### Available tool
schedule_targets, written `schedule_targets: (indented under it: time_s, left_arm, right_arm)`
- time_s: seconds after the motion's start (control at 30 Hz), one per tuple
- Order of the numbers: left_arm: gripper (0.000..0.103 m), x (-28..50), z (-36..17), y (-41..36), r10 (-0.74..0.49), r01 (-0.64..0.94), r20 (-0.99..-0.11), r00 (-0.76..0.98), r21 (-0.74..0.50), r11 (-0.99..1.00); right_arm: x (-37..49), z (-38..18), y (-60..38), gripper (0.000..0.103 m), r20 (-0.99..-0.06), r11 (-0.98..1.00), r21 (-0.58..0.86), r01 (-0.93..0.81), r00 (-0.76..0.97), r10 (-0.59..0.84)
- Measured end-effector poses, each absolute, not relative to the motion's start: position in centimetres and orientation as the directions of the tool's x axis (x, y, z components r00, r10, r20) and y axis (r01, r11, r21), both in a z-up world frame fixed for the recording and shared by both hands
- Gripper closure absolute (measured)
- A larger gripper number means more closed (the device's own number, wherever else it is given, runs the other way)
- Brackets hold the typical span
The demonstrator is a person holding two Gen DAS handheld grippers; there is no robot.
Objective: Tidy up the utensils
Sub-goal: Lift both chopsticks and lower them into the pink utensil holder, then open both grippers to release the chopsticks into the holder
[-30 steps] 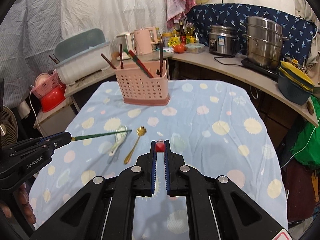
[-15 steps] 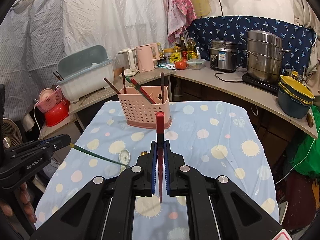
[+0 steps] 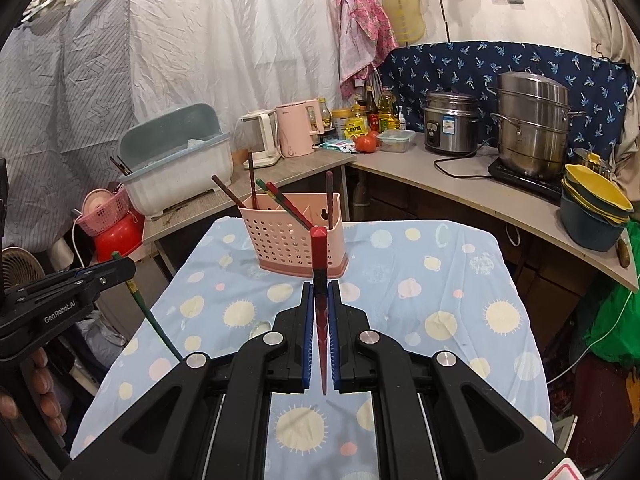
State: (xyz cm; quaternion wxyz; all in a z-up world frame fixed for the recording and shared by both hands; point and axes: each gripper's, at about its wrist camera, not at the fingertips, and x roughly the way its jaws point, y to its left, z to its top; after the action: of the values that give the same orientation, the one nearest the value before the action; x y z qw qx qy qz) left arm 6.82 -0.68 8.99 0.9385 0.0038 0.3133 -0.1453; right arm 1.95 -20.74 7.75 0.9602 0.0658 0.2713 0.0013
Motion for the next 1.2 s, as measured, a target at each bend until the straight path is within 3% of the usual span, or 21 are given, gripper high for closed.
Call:
schedule_targets:
  time_s: [0.57,0.97,1.2]
  left_arm:
    - [0.096,11.2,14.7,-0.6,-0.273,0.283,-0.531,0.802,-0.065,0.957]
    - [0.096,19.4,23.4,-2.0,-0.251,0.267,-0.417,0.874,-0.021,0.963]
    - [0.096,25.5,25.0,-4.0,-0.233,0.249,-0.393,0.889,-0.009,0.968]
  right_arm:
    - [4.9,11.4,-20.6,0.096,-0.474,0.991,0.130,-0.012,0.877,0.073]
    - [12.9,18.9,-20.2,0.096,-0.391,0.993,0.103,-0.059,0.915,0.094]
    - [19.5,20.8,-20.2,0.096,-0.375,0.994,0.094,-0.049,0.924,0.081]
